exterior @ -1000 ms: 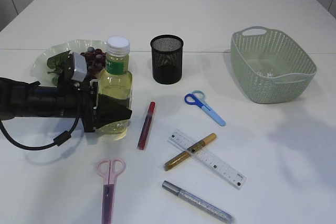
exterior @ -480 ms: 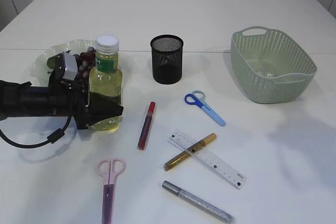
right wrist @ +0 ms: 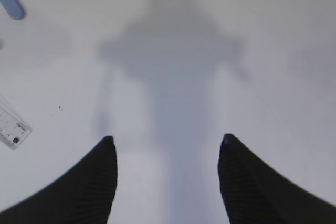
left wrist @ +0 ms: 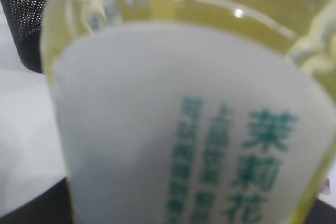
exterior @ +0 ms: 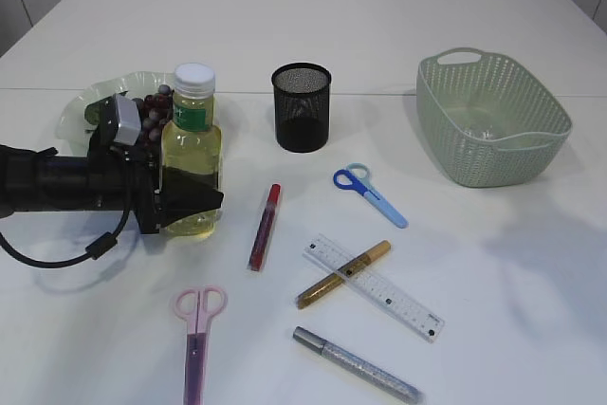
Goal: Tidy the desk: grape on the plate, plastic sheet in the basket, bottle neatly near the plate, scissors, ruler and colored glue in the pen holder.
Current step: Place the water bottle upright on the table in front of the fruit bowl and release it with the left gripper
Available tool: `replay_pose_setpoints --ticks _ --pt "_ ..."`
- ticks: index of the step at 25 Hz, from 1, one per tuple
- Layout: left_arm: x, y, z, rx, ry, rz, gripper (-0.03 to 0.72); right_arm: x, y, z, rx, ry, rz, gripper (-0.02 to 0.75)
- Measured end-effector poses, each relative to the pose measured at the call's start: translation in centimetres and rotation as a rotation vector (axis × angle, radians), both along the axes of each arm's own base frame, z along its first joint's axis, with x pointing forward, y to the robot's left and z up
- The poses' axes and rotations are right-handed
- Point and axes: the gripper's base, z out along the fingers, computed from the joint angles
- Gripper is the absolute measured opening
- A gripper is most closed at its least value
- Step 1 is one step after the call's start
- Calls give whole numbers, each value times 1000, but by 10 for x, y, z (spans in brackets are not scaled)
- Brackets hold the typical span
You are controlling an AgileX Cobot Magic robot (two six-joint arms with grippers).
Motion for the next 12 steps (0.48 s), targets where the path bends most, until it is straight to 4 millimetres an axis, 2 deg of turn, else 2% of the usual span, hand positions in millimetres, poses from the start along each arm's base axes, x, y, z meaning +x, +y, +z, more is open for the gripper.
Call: replay_pose_setpoints --ticks 6,12 --pt "0 0 0 0 -1 0 472 0 0 0 0 0 0 477" --pt "0 -1 2 -26 -8 -1 575 0 0 0 0 0 0 477"
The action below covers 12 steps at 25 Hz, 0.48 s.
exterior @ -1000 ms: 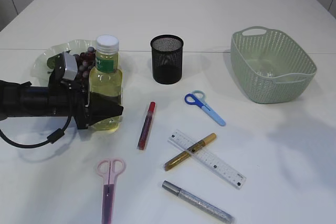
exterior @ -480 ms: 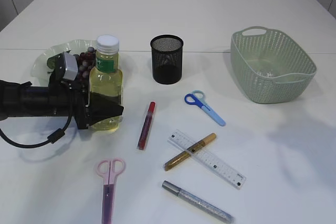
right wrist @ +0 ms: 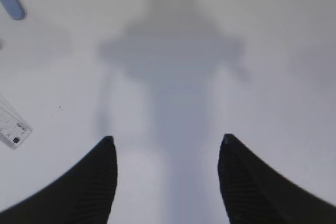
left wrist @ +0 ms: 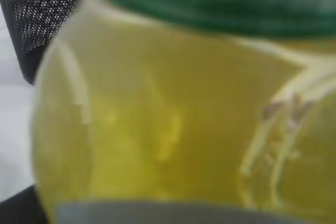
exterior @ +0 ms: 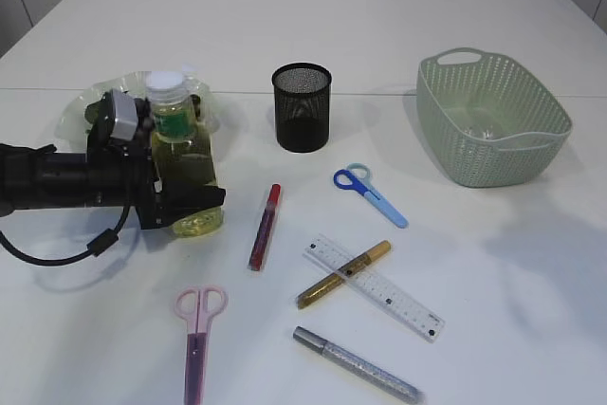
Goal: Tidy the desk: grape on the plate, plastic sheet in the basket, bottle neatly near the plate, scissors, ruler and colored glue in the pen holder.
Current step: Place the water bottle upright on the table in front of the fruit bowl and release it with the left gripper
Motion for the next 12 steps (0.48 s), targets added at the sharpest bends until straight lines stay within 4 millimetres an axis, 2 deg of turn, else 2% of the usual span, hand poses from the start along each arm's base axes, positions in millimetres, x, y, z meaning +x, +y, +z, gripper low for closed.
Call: replay_pose_setpoints --ticks 3,9,12 --pt "0 -1 2 -19 -6 -3 602 0 0 0 0 0 0 477" --pt "1 -1 3 -24 -10 -4 610 0 0 0 -2 0 0 477" --pt "2 -1 12 -24 -32 -4 610 0 0 0 -2 0 0 477"
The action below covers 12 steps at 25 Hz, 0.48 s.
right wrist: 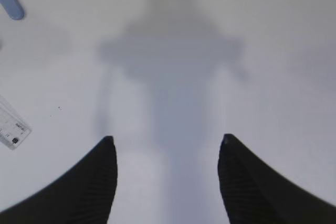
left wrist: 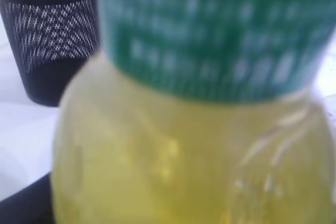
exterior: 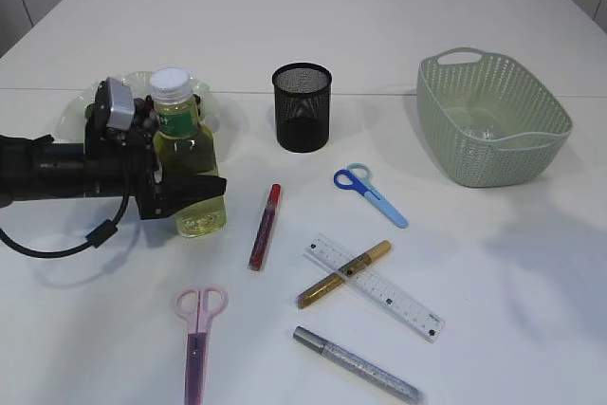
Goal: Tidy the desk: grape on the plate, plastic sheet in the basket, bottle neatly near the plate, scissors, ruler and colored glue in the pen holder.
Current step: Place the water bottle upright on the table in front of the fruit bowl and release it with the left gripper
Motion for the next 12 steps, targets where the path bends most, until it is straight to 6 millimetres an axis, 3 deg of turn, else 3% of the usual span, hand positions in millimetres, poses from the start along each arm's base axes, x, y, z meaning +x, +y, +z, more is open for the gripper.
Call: replay_pose_setpoints --ticks 12 --pt "1 0 57 -4 -141 -2 606 0 0 0 -1 -2 0 477"
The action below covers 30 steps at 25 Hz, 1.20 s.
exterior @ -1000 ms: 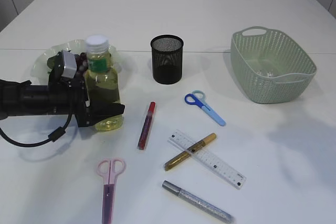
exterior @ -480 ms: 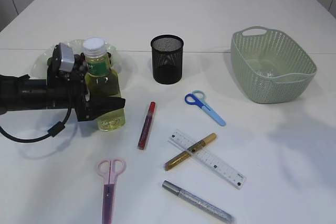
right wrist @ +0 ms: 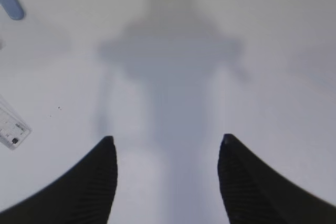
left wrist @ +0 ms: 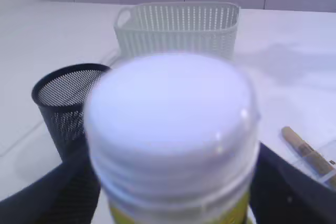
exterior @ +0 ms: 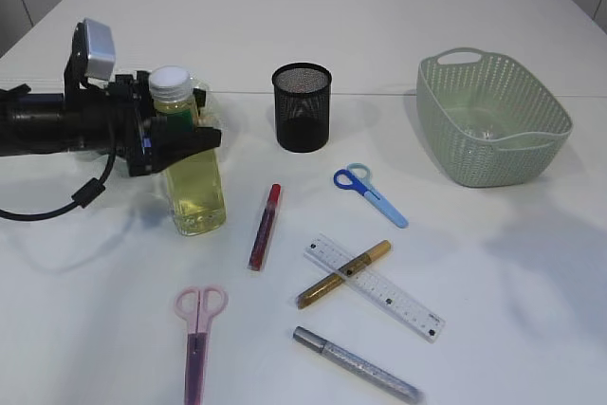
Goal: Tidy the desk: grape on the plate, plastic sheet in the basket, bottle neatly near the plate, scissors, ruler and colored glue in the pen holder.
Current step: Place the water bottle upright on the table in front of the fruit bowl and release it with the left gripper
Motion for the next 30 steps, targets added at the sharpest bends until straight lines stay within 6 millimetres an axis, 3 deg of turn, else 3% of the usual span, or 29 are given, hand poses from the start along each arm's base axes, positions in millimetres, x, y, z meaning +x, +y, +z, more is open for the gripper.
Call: replay_pose_setpoints --ticks 12,17,23,30 --pt "-8 0 60 -29 -103 4 594 0 0 0 0 -2 0 477" --pt "-15 0 90 -73 -67 29 592 0 0 0 0 -4 0 477" --pt "-26 4 119 8 1 99 572 0 0 0 0 -6 0 477" --pt "-56 6 156 190 56 158 557 0 0 0 0 -6 0 477"
